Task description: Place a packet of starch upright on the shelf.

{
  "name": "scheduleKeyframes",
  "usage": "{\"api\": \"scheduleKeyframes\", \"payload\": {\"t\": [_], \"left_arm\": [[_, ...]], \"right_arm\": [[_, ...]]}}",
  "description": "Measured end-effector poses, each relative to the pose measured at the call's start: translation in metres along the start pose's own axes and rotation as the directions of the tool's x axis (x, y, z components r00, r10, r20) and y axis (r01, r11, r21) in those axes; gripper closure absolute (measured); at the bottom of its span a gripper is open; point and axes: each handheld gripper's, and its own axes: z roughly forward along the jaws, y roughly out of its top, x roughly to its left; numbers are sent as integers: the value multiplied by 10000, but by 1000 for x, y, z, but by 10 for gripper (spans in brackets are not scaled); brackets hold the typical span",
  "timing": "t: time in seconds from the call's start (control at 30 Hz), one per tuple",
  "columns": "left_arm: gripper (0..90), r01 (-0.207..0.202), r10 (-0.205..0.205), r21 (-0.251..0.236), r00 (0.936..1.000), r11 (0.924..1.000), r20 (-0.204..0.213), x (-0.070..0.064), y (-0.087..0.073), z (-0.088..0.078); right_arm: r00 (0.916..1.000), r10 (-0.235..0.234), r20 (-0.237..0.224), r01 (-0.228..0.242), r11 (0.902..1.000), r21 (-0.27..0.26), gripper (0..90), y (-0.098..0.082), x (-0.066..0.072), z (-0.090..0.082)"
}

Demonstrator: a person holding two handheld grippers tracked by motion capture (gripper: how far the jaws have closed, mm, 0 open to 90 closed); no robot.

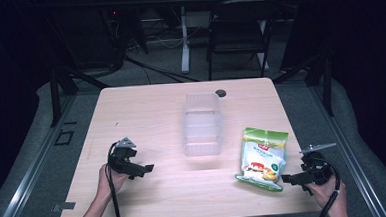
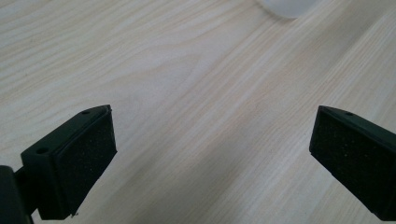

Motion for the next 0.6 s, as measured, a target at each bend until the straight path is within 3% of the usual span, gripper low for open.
{"api": "scheduleKeyframes", "payload": {"t": [0.3, 0.4, 0.6], "left_arm": [[4, -86, 86, 9, 9999, 10000, -69, 0, 0, -2], [4, -77, 77, 33, 10000, 10000, -43, 0, 0, -1], [4, -114, 114, 89, 9999, 9999, -12, -1, 2, 1]], "right_arm": [[9995, 4, -315, -17, 9992, -411, 10, 11, -2, -4], [9999, -133, -51, 130, 9988, -467, 2, 16, -2, -5], [9996, 77, -263, -100, 9962, -869, 2, 24, -9, -6]]}}
